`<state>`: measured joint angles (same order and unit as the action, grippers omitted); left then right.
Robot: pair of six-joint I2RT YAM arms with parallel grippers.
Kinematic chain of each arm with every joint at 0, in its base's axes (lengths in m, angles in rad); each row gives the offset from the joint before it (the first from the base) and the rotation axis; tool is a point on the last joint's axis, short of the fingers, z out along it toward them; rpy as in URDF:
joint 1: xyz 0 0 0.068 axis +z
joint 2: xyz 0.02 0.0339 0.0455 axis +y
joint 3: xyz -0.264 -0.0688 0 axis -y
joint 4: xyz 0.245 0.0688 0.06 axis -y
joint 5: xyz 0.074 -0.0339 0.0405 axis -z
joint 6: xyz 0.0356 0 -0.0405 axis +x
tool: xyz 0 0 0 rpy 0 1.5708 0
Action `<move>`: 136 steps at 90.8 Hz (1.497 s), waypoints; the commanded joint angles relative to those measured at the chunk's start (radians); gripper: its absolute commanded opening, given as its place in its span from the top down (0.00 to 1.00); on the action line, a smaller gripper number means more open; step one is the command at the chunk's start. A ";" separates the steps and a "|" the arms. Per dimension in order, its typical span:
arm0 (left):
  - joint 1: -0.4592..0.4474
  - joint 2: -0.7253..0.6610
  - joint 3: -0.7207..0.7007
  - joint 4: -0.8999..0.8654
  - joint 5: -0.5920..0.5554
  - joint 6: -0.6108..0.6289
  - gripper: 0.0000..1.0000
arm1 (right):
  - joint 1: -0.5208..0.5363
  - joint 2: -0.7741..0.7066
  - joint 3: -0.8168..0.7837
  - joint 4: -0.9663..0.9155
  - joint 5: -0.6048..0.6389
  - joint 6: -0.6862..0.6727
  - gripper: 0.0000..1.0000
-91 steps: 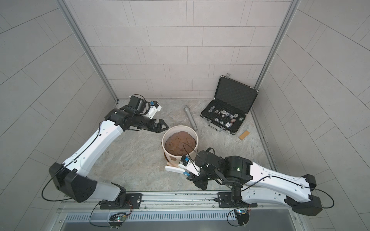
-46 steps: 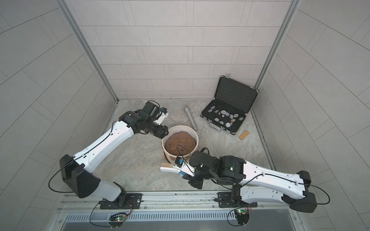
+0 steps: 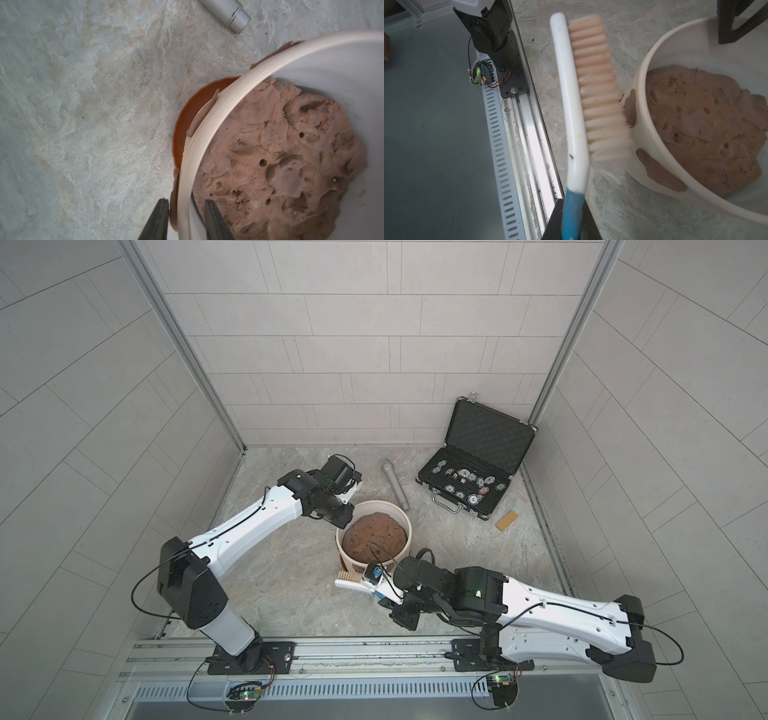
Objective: Scrub the dried mud off the ceramic pot
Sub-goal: Brush off the soil from the pot.
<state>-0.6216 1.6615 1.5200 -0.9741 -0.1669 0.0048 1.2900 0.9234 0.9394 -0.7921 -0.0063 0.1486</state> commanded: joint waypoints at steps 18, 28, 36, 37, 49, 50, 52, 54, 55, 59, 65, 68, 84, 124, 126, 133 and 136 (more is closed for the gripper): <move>-0.009 0.004 0.048 0.018 -0.053 0.031 0.93 | 0.001 0.031 -0.010 0.024 0.064 0.110 1.00; -0.011 0.009 0.046 0.027 -0.024 0.068 0.99 | -0.002 0.067 -0.008 0.041 0.073 0.149 1.00; -0.012 0.005 0.045 0.033 -0.005 0.119 1.00 | -0.004 0.080 -0.011 0.042 0.091 0.183 1.00; -0.012 0.004 0.045 0.033 -0.005 0.124 1.00 | -0.005 0.080 -0.013 0.042 0.093 0.186 1.00; -0.012 -0.012 0.031 0.044 0.020 0.180 1.00 | -0.020 0.065 -0.043 0.037 0.100 0.227 1.00; -0.012 -0.012 0.029 0.045 0.023 0.184 1.00 | -0.022 0.064 -0.045 0.036 0.100 0.228 1.00; -0.012 -0.014 0.027 0.045 0.029 0.192 1.00 | -0.028 0.060 -0.049 0.037 0.100 0.233 1.00; -0.012 -0.014 0.026 0.045 0.037 0.199 1.00 | -0.032 0.056 -0.055 0.038 0.096 0.237 1.00; -0.012 -0.014 0.025 0.045 0.041 0.202 1.00 | -0.036 0.054 -0.057 0.039 0.093 0.237 1.00; -0.012 -0.013 0.027 0.040 0.050 0.212 1.00 | -0.048 0.053 -0.061 0.045 0.076 0.241 1.00; -0.012 -0.006 0.035 0.031 0.060 0.211 1.00 | -0.056 0.058 -0.065 0.063 0.049 0.241 1.00; -0.012 -0.002 0.043 0.024 0.064 0.210 1.00 | -0.058 0.062 -0.065 0.070 0.037 0.240 1.00; -0.012 -0.003 0.050 0.014 0.094 0.191 0.97 | -0.057 0.071 -0.064 0.126 -0.004 0.244 1.00; -0.009 -0.014 0.033 0.014 0.074 0.169 0.96 | -0.064 0.125 -0.107 0.191 0.044 0.340 1.00; -0.009 -0.016 0.031 0.013 0.076 0.169 0.96 | -0.072 0.115 -0.115 0.194 0.049 0.348 1.00; -0.009 -0.018 0.025 0.015 0.078 0.168 0.96 | -0.115 0.082 -0.138 0.194 0.019 0.372 1.00; -0.009 -0.020 0.022 0.015 0.078 0.169 0.96 | -0.135 0.074 -0.145 0.189 0.004 0.379 1.00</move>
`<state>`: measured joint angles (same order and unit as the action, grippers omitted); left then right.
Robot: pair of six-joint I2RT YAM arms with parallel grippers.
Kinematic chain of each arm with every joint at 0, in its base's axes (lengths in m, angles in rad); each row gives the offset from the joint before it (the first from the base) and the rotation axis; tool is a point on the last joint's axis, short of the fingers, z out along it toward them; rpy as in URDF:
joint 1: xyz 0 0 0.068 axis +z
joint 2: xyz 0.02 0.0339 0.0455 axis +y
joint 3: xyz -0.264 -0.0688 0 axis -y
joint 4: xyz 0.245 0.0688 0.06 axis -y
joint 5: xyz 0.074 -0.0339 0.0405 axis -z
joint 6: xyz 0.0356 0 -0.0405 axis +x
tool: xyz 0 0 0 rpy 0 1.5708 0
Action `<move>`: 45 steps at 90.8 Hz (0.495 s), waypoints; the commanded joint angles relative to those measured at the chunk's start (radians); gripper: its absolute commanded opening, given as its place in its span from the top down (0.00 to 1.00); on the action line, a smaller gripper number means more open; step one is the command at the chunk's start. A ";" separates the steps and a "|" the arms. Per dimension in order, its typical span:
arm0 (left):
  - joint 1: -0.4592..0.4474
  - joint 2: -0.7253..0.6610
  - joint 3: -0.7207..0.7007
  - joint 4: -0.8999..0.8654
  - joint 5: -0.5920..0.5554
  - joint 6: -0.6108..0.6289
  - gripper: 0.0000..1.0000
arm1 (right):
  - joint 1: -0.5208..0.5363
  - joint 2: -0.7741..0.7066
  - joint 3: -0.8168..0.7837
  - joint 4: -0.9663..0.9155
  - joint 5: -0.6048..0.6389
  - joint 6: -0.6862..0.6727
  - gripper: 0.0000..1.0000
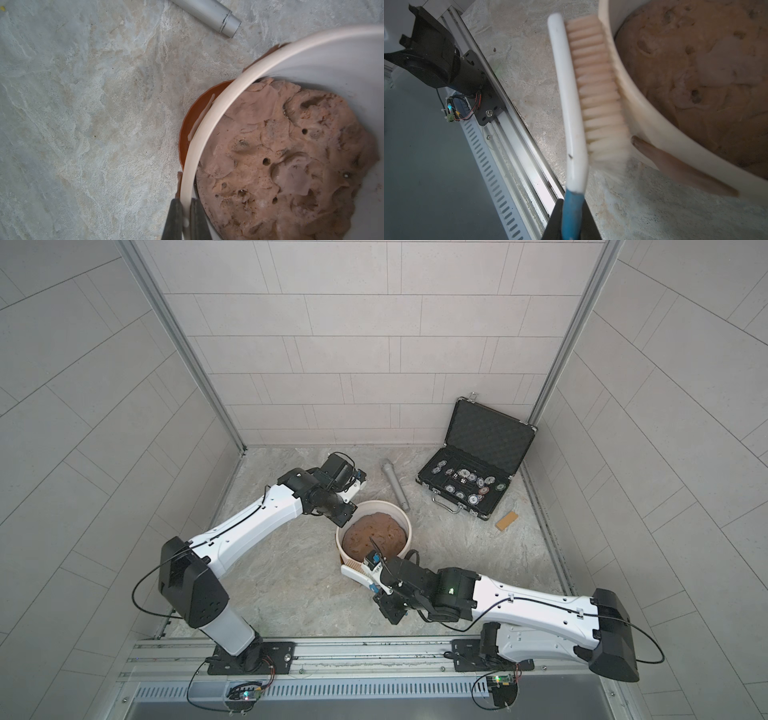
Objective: Scrub the dried mud off the ceramic pot
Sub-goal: Brush off the soil from the pot.
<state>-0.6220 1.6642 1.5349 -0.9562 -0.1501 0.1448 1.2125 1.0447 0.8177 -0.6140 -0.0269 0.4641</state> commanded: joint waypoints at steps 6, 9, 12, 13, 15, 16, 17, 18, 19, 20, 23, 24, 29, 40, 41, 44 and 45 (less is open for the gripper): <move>-0.008 -0.026 0.003 -0.002 0.061 0.026 0.96 | -0.070 -0.055 -0.029 -0.006 -0.002 0.057 1.00; -0.008 -0.026 0.001 -0.001 0.061 0.026 0.96 | -0.070 -0.051 -0.029 -0.017 -0.010 0.055 1.00; -0.008 -0.026 0.001 -0.002 0.062 0.024 0.96 | -0.070 -0.045 -0.029 -0.028 -0.015 0.059 1.00; -0.008 -0.026 0.000 -0.002 0.063 0.024 0.96 | -0.070 -0.042 -0.029 -0.031 -0.018 0.060 1.00; -0.008 -0.027 -0.001 -0.001 0.064 0.023 0.96 | -0.070 -0.037 -0.029 -0.037 -0.026 0.062 1.00; -0.008 -0.027 -0.001 -0.001 0.065 0.023 0.96 | -0.070 -0.034 -0.029 -0.039 -0.031 0.062 1.00; -0.008 -0.027 -0.001 -0.001 0.066 0.023 0.96 | -0.071 -0.030 -0.028 -0.042 -0.034 0.062 1.00; -0.008 -0.027 -0.001 -0.002 0.067 0.022 0.96 | -0.070 -0.026 -0.028 -0.043 -0.038 0.064 1.00; -0.008 -0.027 -0.001 -0.002 0.067 0.022 0.96 | -0.070 -0.022 -0.027 -0.045 -0.041 0.064 1.00; -0.008 -0.027 -0.001 -0.002 0.068 0.022 0.96 | -0.070 -0.019 -0.027 -0.047 -0.043 0.065 1.00; -0.008 -0.027 -0.001 -0.003 0.069 0.020 0.96 | -0.070 -0.007 -0.024 -0.055 -0.048 0.070 1.00; -0.008 -0.028 -0.001 -0.003 0.070 0.020 0.96 | -0.070 -0.003 -0.023 -0.059 -0.050 0.070 1.00; -0.008 -0.031 -0.002 -0.004 0.070 0.019 0.96 | -0.070 0.011 -0.019 -0.076 -0.051 0.078 1.00; -0.008 -0.039 -0.012 -0.004 0.070 0.017 0.96 | -0.071 0.024 -0.032 -0.096 -0.074 0.105 1.00; -0.008 -0.041 -0.012 -0.004 0.070 0.016 0.96 | -0.071 0.024 -0.034 -0.098 -0.080 0.107 1.00; -0.008 -0.044 -0.016 -0.004 0.070 0.016 0.96 | -0.072 0.027 -0.039 -0.104 -0.106 0.117 1.00; -0.008 -0.045 -0.017 -0.005 0.070 0.015 0.96 | -0.071 0.028 -0.040 -0.107 -0.116 0.120 1.00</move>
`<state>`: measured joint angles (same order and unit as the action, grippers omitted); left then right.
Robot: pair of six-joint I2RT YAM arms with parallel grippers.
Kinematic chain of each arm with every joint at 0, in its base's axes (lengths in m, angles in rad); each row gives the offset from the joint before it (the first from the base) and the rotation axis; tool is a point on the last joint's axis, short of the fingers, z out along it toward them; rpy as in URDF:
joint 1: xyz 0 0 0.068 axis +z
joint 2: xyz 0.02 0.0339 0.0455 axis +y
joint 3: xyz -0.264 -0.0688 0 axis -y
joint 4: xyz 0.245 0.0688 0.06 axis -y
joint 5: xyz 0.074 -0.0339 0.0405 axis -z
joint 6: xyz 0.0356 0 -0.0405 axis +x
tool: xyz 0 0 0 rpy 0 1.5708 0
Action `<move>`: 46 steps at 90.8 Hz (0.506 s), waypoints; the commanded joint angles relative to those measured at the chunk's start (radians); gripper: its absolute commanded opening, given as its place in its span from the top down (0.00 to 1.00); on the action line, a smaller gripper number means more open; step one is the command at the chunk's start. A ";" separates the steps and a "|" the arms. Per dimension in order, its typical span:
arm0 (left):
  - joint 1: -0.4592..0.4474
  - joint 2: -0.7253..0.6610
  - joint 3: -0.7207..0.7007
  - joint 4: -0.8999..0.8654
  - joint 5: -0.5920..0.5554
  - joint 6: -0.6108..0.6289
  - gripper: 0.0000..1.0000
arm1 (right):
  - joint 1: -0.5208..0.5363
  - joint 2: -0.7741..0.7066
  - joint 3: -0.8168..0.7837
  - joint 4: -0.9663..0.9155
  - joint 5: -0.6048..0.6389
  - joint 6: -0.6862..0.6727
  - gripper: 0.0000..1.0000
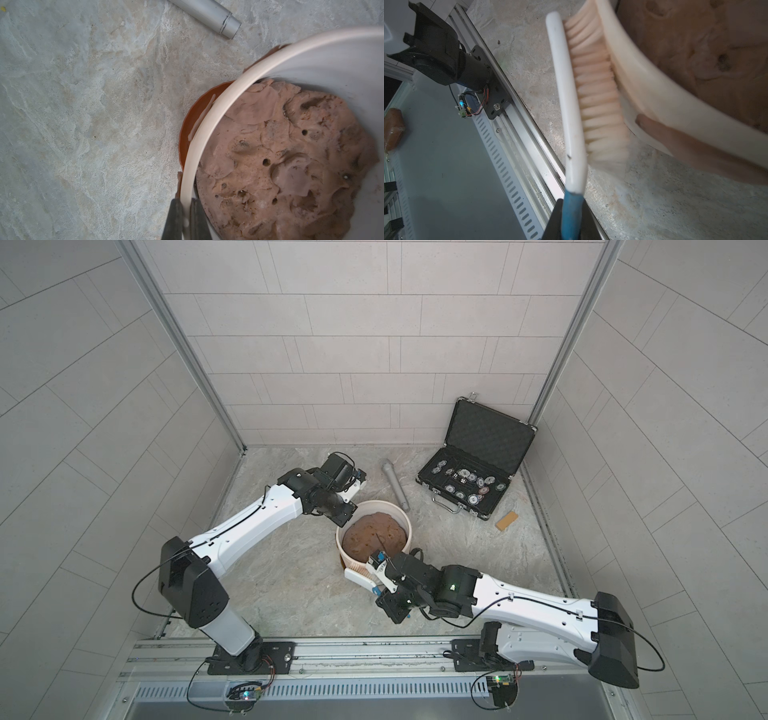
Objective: Scrub the dried mud off the ceramic pot
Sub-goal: Brush off the soil from the pot.
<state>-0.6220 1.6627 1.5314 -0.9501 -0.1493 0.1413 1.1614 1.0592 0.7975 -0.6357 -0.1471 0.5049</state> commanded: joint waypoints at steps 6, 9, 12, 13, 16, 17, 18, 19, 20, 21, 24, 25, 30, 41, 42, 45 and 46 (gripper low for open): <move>-0.008 -0.050 -0.022 -0.010 0.069 0.018 0.96 | -0.017 0.016 -0.037 -0.103 -0.054 0.110 1.00; -0.008 -0.054 -0.025 -0.010 0.068 0.017 0.96 | -0.004 0.014 -0.054 -0.113 -0.069 0.128 1.00; -0.008 -0.057 -0.029 -0.010 0.068 0.016 0.96 | 0.016 0.015 -0.071 -0.123 -0.074 0.149 1.00; -0.008 -0.058 -0.029 -0.010 0.069 0.015 0.96 | 0.025 0.015 -0.079 -0.127 -0.077 0.156 1.00; -0.008 -0.060 -0.031 -0.010 0.070 0.013 0.96 | 0.045 0.017 -0.102 -0.137 -0.087 0.179 1.00; -0.008 -0.060 -0.031 -0.010 0.070 0.012 0.96 | 0.050 0.018 -0.109 -0.140 -0.091 0.185 1.00; -0.008 -0.060 -0.031 -0.010 0.071 0.011 0.96 | 0.057 0.020 -0.118 -0.143 -0.096 0.191 1.00; -0.008 -0.060 -0.031 -0.010 0.073 0.010 0.96 | 0.064 0.020 -0.125 -0.145 -0.101 0.197 1.00; -0.008 -0.060 -0.032 -0.010 0.074 0.009 0.96 | 0.069 0.021 -0.130 -0.146 -0.106 0.200 1.00; -0.008 -0.061 -0.032 -0.010 0.075 0.009 0.96 | 0.076 0.019 -0.134 -0.146 -0.110 0.202 1.00; -0.008 -0.061 -0.032 -0.011 0.077 0.008 0.96 | 0.108 0.007 -0.135 -0.144 -0.109 0.202 1.00; -0.008 -0.061 -0.031 -0.012 0.076 0.006 0.96 | 0.119 -0.001 -0.132 -0.143 -0.104 0.201 1.00; -0.008 -0.064 -0.031 -0.012 0.072 0.001 0.96 | 0.169 -0.052 -0.102 -0.134 -0.087 0.186 1.00; -0.006 -0.072 -0.035 -0.010 0.063 -0.011 0.96 | 0.175 -0.140 -0.011 -0.154 -0.027 0.146 1.00; -0.006 -0.072 -0.035 -0.010 0.065 -0.012 0.96 | 0.173 -0.139 -0.002 -0.160 -0.021 0.139 1.00; -0.005 -0.074 -0.038 -0.008 0.067 -0.016 0.96 | 0.168 -0.124 0.029 -0.177 -0.002 0.117 1.00; -0.005 -0.074 -0.038 -0.008 0.069 -0.017 0.96 | 0.167 -0.115 0.038 -0.182 0.005 0.110 1.00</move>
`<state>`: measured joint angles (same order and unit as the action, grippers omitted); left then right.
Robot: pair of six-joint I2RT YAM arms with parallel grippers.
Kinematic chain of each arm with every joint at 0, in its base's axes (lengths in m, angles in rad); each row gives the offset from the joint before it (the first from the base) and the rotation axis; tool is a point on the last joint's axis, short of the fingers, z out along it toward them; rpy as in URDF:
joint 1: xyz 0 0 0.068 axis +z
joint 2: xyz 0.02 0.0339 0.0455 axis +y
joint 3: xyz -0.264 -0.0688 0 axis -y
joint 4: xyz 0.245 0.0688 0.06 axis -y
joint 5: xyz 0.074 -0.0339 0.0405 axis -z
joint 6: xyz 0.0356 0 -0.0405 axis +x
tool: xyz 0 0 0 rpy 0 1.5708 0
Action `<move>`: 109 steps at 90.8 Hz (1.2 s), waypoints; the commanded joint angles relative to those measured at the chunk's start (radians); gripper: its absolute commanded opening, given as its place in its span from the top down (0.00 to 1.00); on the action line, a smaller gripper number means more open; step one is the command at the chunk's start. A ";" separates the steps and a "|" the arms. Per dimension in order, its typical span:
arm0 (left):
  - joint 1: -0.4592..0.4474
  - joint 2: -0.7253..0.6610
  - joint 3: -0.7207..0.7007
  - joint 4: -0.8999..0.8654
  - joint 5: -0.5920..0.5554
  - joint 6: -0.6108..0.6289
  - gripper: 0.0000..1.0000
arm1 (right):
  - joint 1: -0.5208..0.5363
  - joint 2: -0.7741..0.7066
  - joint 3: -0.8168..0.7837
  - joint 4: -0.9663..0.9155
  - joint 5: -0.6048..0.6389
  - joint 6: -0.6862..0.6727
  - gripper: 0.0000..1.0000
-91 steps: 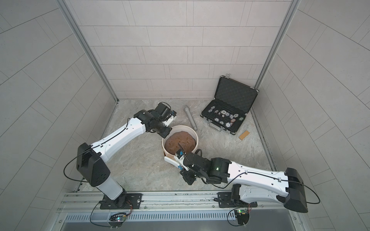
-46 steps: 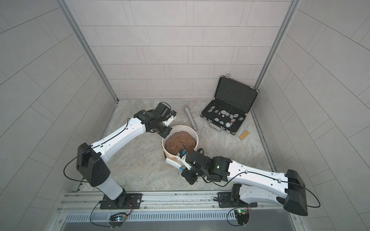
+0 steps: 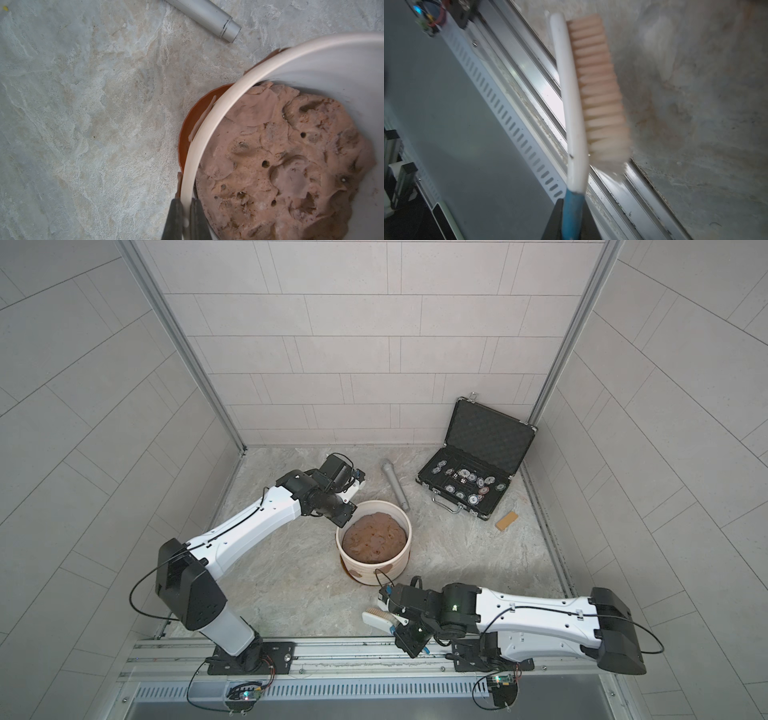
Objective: Scrub the dried mud off the ceramic pot
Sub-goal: Brush off the soil from the pot.
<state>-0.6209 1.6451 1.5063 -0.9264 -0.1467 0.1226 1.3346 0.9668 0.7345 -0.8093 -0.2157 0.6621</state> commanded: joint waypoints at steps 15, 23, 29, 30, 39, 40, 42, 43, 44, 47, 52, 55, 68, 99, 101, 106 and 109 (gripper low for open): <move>-0.005 -0.055 -0.020 -0.028 0.073 -0.011 0.96 | -0.027 0.177 0.227 0.005 0.165 -0.117 1.00; -0.004 -0.057 -0.022 -0.028 0.070 -0.015 0.96 | -0.072 0.229 0.259 0.045 0.180 -0.102 1.00; -0.003 -0.061 -0.026 -0.027 0.071 -0.017 0.96 | -0.133 0.224 0.237 0.098 0.156 -0.084 1.00; -0.003 -0.062 -0.027 -0.027 0.071 -0.018 0.96 | -0.144 0.223 0.233 0.105 0.154 -0.081 1.00; -0.003 -0.068 -0.032 -0.022 0.069 -0.022 0.96 | -0.205 0.228 0.201 0.153 0.142 -0.084 1.00; -0.003 -0.068 -0.032 -0.022 0.068 -0.022 0.96 | -0.208 0.233 0.201 0.154 0.142 -0.086 1.00; -0.003 -0.068 -0.032 -0.022 0.067 -0.021 0.96 | -0.213 0.244 0.203 0.154 0.139 -0.090 1.00; -0.003 -0.068 -0.032 -0.022 0.066 -0.022 0.96 | -0.215 0.252 0.205 0.153 0.136 -0.092 1.00; -0.003 -0.068 -0.032 -0.022 0.066 -0.023 0.96 | -0.216 0.259 0.207 0.152 0.134 -0.094 1.00; -0.003 -0.068 -0.031 -0.022 0.064 -0.022 0.96 | -0.220 0.281 0.214 0.147 0.127 -0.096 1.00; -0.003 -0.067 -0.032 -0.022 0.065 -0.024 0.96 | -0.225 0.318 0.225 0.131 0.117 -0.093 1.00; -0.003 -0.067 -0.032 -0.022 0.067 -0.023 0.96 | -0.225 0.332 0.225 0.123 0.120 -0.088 1.00; -0.003 -0.067 -0.034 -0.022 0.076 -0.026 0.96 | -0.226 0.313 0.142 0.111 0.146 -0.030 1.00; -0.003 -0.062 -0.034 -0.019 0.071 -0.013 0.96 | 0.006 0.072 -0.005 0.116 0.001 -0.026 1.00; -0.003 -0.059 -0.032 -0.019 0.072 -0.007 0.96 | 0.013 0.052 0.006 0.106 -0.004 -0.036 1.00; -0.003 -0.051 -0.026 -0.023 0.073 0.014 0.96 | 0.017 0.005 0.038 0.082 -0.011 -0.064 1.00; -0.003 -0.043 -0.018 -0.028 0.068 0.027 0.96 | 0.017 -0.019 0.060 0.074 -0.010 -0.088 1.00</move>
<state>-0.6170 1.6264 1.4796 -0.9024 -0.1375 0.1032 1.3434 1.0470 0.7170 -0.7029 -0.2058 0.6285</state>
